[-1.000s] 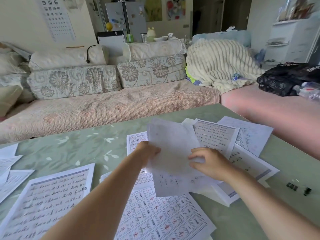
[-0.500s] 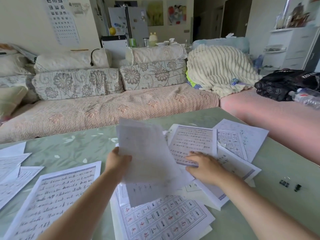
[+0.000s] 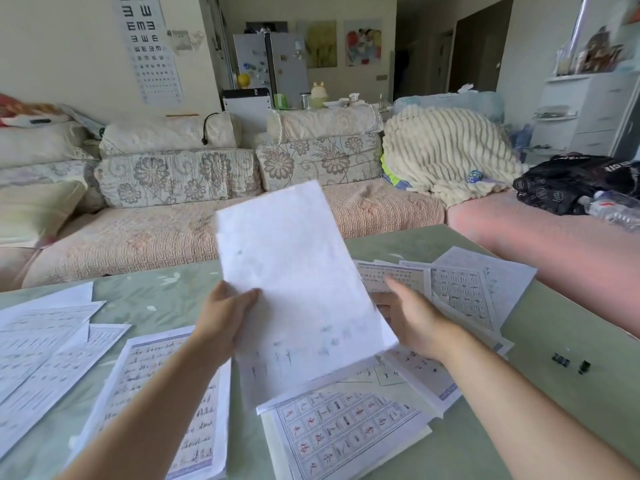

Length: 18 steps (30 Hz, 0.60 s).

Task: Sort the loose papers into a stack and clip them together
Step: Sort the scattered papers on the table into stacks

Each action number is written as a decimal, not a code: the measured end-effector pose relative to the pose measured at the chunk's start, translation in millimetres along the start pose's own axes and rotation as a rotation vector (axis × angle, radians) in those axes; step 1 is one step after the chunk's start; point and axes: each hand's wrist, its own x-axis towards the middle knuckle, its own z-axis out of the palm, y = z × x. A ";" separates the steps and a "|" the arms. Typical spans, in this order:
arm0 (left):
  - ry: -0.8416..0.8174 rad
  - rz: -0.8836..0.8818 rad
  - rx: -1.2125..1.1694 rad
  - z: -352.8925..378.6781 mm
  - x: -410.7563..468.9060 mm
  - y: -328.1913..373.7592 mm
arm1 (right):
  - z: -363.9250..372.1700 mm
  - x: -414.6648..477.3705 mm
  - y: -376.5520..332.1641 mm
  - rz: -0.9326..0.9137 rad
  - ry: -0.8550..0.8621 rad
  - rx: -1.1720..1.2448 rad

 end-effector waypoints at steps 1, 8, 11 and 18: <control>-0.040 -0.012 0.032 7.0 -4.2 -2.2 | -3.8 -1.2 -3.9 0.028 -0.032 0.141; -0.329 -0.120 0.076 50.5 -17.1 -21.1 | -19.5 -7.5 3.4 -0.079 0.206 -0.150; -0.437 -0.152 0.091 71.8 -12.9 -31.7 | -36.9 -2.3 12.7 -0.052 0.294 -0.255; -0.344 0.006 0.616 128.6 18.1 -54.5 | -77.9 11.5 14.0 -0.102 0.759 -0.243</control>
